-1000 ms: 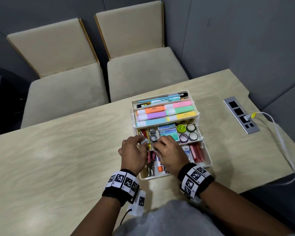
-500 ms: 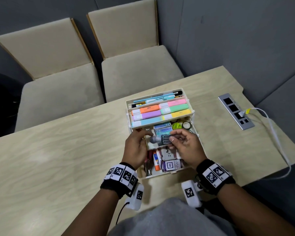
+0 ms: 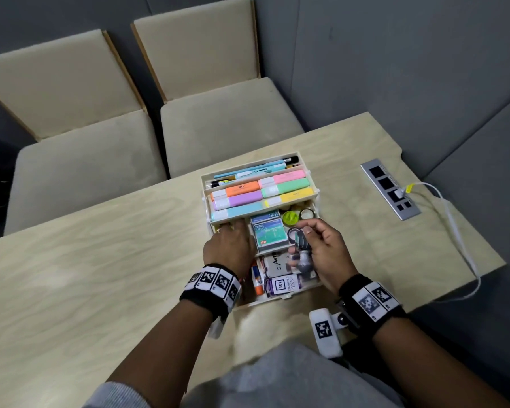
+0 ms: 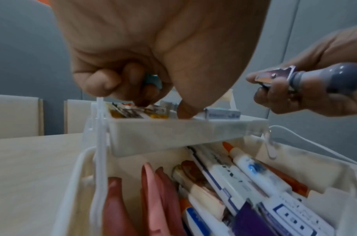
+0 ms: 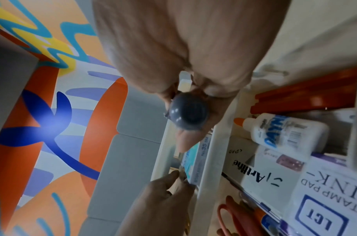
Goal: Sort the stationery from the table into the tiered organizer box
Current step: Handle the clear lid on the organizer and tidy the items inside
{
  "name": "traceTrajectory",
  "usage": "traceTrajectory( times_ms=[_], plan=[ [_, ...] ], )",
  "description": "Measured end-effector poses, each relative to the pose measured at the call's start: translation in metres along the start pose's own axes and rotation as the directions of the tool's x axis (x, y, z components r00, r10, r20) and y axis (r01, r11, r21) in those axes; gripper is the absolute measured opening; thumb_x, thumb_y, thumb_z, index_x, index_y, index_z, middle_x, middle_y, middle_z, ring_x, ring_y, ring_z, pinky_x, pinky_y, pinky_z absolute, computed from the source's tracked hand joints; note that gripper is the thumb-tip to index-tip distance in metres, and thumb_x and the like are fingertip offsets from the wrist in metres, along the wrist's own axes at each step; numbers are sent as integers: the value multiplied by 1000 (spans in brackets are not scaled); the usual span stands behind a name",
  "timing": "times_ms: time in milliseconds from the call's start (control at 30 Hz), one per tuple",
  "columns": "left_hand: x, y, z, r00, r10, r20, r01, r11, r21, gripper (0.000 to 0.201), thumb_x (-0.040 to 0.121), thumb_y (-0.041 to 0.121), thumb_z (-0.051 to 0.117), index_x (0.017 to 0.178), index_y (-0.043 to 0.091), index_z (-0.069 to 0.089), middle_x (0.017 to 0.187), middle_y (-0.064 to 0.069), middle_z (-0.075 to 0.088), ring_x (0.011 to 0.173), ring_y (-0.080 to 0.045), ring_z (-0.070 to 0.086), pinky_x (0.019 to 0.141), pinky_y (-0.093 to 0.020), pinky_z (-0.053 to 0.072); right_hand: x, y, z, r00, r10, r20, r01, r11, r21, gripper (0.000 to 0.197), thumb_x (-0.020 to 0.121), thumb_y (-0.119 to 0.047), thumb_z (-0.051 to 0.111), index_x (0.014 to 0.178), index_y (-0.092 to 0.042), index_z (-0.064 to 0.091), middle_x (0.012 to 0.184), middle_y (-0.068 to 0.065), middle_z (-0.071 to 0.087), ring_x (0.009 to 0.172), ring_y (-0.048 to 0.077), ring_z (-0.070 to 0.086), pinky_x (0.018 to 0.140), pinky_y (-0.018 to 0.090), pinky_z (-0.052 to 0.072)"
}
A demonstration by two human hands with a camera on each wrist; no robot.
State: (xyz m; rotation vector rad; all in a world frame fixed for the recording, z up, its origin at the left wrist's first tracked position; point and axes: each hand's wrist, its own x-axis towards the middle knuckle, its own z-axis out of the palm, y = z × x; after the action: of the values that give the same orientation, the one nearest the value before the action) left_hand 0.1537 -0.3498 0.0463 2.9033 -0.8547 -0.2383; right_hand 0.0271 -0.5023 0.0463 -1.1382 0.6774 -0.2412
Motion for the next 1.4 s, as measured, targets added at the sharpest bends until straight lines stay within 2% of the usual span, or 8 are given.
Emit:
traceTrajectory(
  times_ms=[100,233,500,733,933,1067,1200,1400],
  plan=[
    [4,1,3,1000,-25,1,25,998,53,27,97,33,42,116,15,47,105,-10,64,87,-34,66,59,-35,37,-5,-2,-4,999,30,10,-31,999,18,15,105,-14,49,101,-6,61,95,16,59,66,29,57,54,34,50],
    [8,5,1,1000,-17,18,17,999,40,19,95,26,47,108,14,53,101,-8,67,84,-33,67,59,-33,38,-9,0,-7,999,34,17,-33,998,-55,17,103,-13,52,94,-10,65,94,6,65,66,25,60,56,35,52],
    [-6,1,-6,998,-28,-49,23,994,-102,29,90,47,50,103,21,50,99,-4,65,84,-34,64,60,-32,40,-7,3,-6,1000,8,2,-8,997,-81,9,99,-9,59,92,-7,65,78,1,64,64,25,60,52,32,50],
    [-7,-2,1,999,-42,13,43,996,-75,45,88,40,54,128,26,39,94,-10,67,84,-39,64,64,-38,48,-7,0,-6,999,-22,43,29,985,-167,27,87,8,62,105,-12,64,101,15,70,78,38,72,69,51,58],
    [-7,-9,-3,1000,-3,-30,-1,994,-109,31,86,44,58,113,29,54,90,-5,70,82,-36,65,61,-33,44,-8,1,-9,990,-49,132,80,967,-240,46,78,9,76,113,-16,62,107,9,72,95,25,74,72,30,57],
    [-8,-12,-4,998,-14,-61,3,985,-172,29,84,51,58,98,27,54,85,-1,68,80,-31,64,59,-32,45,-8,1,-5,990,-56,126,86,966,-245,50,77,7,78,114,-23,60,112,12,69,96,26,73,72,39,61],
    [-7,-10,-2,998,-64,-23,61,992,-111,42,84,57,56,106,24,46,88,-5,67,81,-34,65,63,-36,51,-9,1,0,994,-66,91,88,961,-260,57,76,5,80,118,-25,56,107,14,67,94,27,74,74,58,60],
    [-9,-3,-2,999,-48,-12,46,990,-133,28,85,46,59,97,22,53,87,-6,67,80,-34,63,62,-35,50,-11,-1,2,993,-55,103,78,968,-238,56,78,10,71,115,-30,59,114,13,67,90,39,72,71,48,61]
  ],
)
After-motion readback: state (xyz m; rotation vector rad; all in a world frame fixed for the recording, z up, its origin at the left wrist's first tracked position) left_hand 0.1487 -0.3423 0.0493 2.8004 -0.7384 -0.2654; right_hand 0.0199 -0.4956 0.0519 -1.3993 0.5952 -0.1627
